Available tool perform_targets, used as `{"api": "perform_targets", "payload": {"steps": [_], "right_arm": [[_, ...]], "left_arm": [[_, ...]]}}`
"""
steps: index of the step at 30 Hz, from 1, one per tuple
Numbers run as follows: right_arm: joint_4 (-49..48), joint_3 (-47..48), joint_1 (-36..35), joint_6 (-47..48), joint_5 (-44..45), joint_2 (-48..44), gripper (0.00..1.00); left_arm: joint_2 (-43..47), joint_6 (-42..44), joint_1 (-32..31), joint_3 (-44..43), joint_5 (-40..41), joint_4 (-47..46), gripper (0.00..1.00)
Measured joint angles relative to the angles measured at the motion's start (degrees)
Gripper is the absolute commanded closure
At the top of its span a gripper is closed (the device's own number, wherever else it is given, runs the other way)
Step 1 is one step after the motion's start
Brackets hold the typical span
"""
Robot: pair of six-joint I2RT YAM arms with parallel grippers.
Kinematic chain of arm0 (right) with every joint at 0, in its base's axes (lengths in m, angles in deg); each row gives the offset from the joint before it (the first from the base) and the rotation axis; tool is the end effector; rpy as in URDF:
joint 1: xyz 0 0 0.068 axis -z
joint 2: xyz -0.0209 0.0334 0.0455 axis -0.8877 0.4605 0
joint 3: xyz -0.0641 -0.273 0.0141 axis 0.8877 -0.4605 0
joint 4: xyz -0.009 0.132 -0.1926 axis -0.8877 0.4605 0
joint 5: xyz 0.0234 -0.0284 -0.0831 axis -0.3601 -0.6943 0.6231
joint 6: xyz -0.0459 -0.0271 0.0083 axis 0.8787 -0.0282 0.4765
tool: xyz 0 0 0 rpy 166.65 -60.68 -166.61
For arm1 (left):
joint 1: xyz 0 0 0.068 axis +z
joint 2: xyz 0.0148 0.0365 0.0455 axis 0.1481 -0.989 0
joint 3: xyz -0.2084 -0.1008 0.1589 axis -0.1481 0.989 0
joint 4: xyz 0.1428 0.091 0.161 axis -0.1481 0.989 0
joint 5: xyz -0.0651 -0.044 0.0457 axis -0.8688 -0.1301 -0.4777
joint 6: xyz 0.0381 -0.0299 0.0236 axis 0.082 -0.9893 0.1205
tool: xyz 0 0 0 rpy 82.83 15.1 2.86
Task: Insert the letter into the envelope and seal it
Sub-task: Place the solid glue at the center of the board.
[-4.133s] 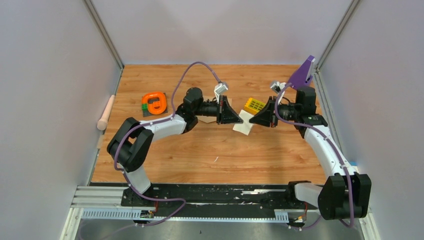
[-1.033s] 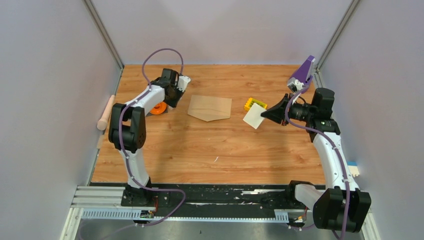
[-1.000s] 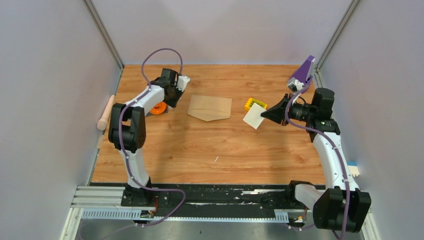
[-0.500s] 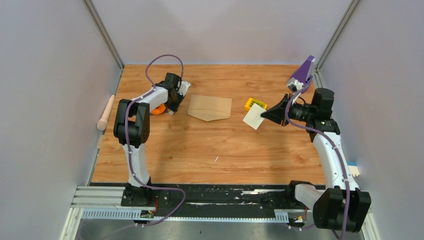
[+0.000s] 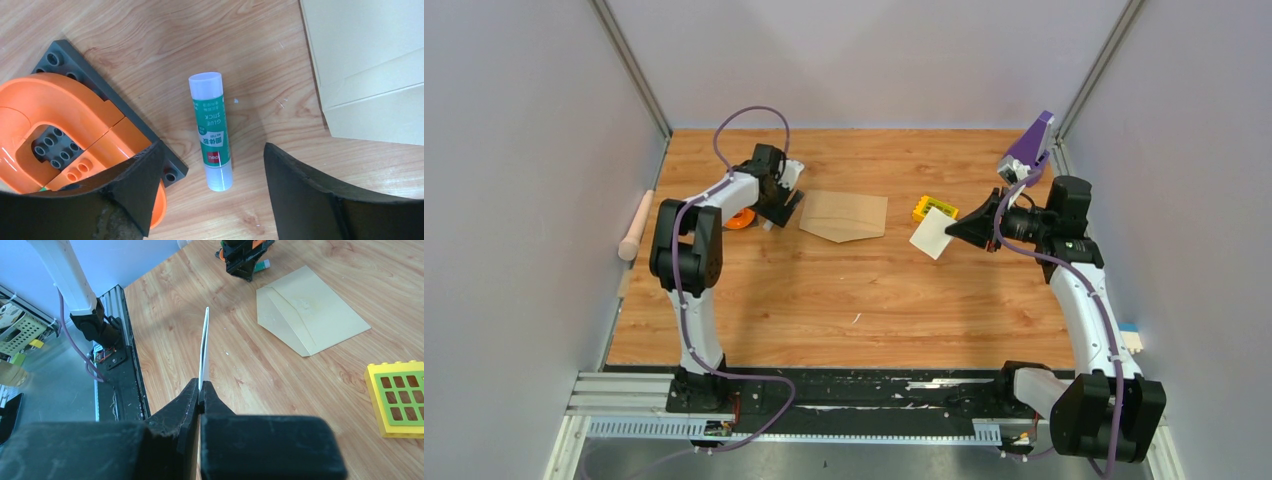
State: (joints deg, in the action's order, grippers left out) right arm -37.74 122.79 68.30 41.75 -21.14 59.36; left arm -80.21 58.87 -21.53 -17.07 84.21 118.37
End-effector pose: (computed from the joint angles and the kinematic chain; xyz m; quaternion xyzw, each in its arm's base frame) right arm 0.1935 0.0150 0.3309 -0.3027 0.6880 0.4736 0.4591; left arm 0.3923 -0.0893 0.1955 0.2303 0.9445 0.0216 0.2333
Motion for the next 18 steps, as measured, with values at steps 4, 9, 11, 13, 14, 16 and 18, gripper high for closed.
{"api": "perform_targets", "payload": {"steps": [4, 9, 11, 13, 14, 16, 18], "right_arm": [[0.0, 0.0, 0.0, 0.0, 0.0, 0.0, 1.00], [0.0, 0.0, 0.0, 0.1, 0.0, 0.1, 1.00], [0.0, 0.0, 0.0, 0.1, 0.0, 0.2, 1.00], [0.0, 0.0, 0.0, 0.1, 0.0, 0.2, 1.00], [0.0, 0.0, 0.0, 0.1, 0.0, 0.2, 1.00], [0.0, 0.0, 0.0, 0.1, 0.0, 0.2, 1.00], [0.0, 0.0, 0.0, 0.2, 0.0, 0.2, 1.00]], "left_arm": [[1.1, 0.4, 0.0, -0.2, -0.7, 0.2, 0.01], [2.0, 0.4, 0.0, -4.2, -2.9, 0.2, 0.00], [2.0, 0.6, 0.0, -6.8, -3.5, 0.0, 0.00], [1.7, 0.7, -0.1, -9.2, -3.5, -0.1, 0.00], [1.3, 0.8, -0.2, -10.8, -3.5, -0.3, 0.00], [-0.3, 1.1, -0.6, -14.4, -3.0, -1.4, 0.00], [-2.4, 1.8, -1.0, -16.9, -1.9, -2.4, 0.00]]}}
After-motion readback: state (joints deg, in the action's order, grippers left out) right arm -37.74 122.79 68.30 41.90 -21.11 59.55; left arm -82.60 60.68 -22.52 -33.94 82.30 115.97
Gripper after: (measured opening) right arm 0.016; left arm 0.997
